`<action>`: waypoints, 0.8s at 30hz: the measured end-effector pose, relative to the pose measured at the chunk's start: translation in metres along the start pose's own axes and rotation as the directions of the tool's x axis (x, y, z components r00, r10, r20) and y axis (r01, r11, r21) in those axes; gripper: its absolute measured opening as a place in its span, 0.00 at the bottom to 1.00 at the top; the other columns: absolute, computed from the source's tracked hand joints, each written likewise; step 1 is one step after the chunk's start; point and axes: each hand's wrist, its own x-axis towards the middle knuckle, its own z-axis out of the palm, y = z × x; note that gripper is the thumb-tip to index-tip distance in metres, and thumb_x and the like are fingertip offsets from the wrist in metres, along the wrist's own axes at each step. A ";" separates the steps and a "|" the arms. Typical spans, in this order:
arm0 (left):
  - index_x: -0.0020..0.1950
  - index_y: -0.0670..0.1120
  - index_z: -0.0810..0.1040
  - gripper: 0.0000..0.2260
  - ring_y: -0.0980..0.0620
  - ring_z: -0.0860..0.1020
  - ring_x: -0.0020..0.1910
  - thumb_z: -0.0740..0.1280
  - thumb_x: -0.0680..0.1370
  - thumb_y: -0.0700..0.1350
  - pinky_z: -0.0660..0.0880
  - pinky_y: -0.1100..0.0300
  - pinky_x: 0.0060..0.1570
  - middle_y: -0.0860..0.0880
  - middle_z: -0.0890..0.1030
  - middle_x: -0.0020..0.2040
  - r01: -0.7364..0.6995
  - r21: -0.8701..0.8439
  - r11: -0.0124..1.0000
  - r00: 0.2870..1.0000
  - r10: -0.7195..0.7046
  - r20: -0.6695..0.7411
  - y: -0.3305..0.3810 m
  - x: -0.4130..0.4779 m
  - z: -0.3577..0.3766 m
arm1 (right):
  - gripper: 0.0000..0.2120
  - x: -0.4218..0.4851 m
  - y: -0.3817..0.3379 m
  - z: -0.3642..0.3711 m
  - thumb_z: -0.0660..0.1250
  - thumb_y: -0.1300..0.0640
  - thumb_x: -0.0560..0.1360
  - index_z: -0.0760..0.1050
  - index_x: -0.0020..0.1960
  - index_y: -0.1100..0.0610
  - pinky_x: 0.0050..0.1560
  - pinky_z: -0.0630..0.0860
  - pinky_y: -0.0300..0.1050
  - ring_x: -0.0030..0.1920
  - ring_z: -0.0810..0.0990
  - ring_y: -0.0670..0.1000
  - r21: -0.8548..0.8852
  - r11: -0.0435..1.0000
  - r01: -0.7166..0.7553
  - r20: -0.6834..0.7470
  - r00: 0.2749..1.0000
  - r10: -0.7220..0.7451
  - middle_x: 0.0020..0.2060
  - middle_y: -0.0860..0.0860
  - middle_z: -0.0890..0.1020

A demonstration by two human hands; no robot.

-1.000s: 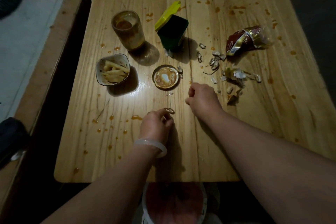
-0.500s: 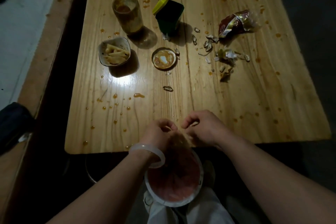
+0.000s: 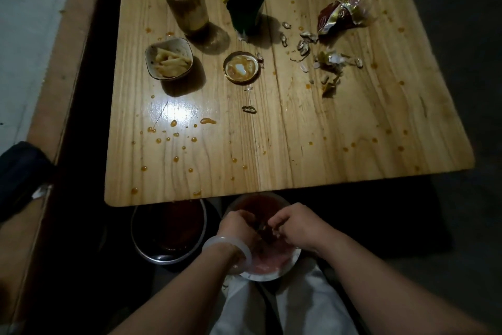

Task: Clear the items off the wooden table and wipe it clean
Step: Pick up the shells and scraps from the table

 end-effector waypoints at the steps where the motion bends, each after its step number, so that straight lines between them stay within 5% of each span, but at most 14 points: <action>1: 0.58 0.45 0.79 0.14 0.44 0.79 0.57 0.68 0.73 0.37 0.76 0.56 0.56 0.43 0.81 0.56 -0.005 0.027 1.000 1.000 0.005 -0.005 -0.001 0.001 -0.001 | 0.15 0.000 0.001 0.001 0.59 0.70 0.76 0.82 0.51 0.58 0.52 0.77 0.42 0.50 0.80 0.52 0.009 1.000 -0.009 -0.004 1.000 0.009 0.46 0.54 0.82; 4: 0.60 0.44 0.78 0.15 0.45 0.79 0.56 0.66 0.74 0.36 0.76 0.56 0.57 0.44 0.81 0.56 -0.035 0.059 0.998 0.998 0.037 -0.042 -0.002 0.002 -0.001 | 0.16 0.002 0.002 -0.002 0.58 0.72 0.77 0.82 0.49 0.60 0.51 0.80 0.42 0.48 0.81 0.53 0.091 0.995 -0.035 -0.065 0.997 0.041 0.42 0.53 0.80; 8: 0.42 0.50 0.78 0.06 0.49 0.81 0.46 0.69 0.72 0.39 0.79 0.52 0.50 0.49 0.82 0.45 -0.092 0.000 0.996 0.990 0.091 -0.112 0.006 0.000 -0.003 | 0.10 0.002 -0.009 -0.011 0.65 0.71 0.74 0.81 0.41 0.59 0.44 0.83 0.47 0.40 0.85 0.55 0.196 0.980 0.039 -0.153 0.988 -0.009 0.37 0.58 0.84; 16: 0.37 0.49 0.74 0.09 0.53 0.79 0.35 0.71 0.73 0.48 0.78 0.56 0.38 0.51 0.79 0.34 -0.299 -0.078 0.951 0.891 0.249 -0.378 0.065 0.006 -0.038 | 0.05 0.008 -0.067 -0.047 0.72 0.65 0.73 0.78 0.40 0.58 0.27 0.74 0.39 0.27 0.78 0.47 0.291 0.915 0.279 -0.358 0.919 -0.166 0.32 0.54 0.82; 20: 0.43 0.50 0.79 0.01 0.53 0.79 0.42 0.70 0.74 0.45 0.76 0.59 0.42 0.52 0.81 0.41 -0.316 -0.017 0.949 0.828 0.267 -0.493 0.098 0.033 -0.064 | 0.05 0.027 -0.100 -0.070 0.72 0.60 0.74 0.79 0.40 0.54 0.28 0.72 0.37 0.30 0.79 0.46 0.203 0.913 0.354 -0.429 0.870 -0.242 0.34 0.51 0.82; 24: 0.58 0.50 0.78 0.12 0.52 0.77 0.51 0.68 0.75 0.42 0.75 0.60 0.49 0.52 0.77 0.55 -0.284 0.171 0.944 0.728 0.328 -0.602 0.125 0.060 -0.084 | 0.04 0.055 -0.127 -0.089 0.72 0.61 0.73 0.81 0.45 0.53 0.42 0.81 0.44 0.44 0.83 0.49 0.095 0.918 0.385 -0.473 0.829 -0.298 0.42 0.49 0.83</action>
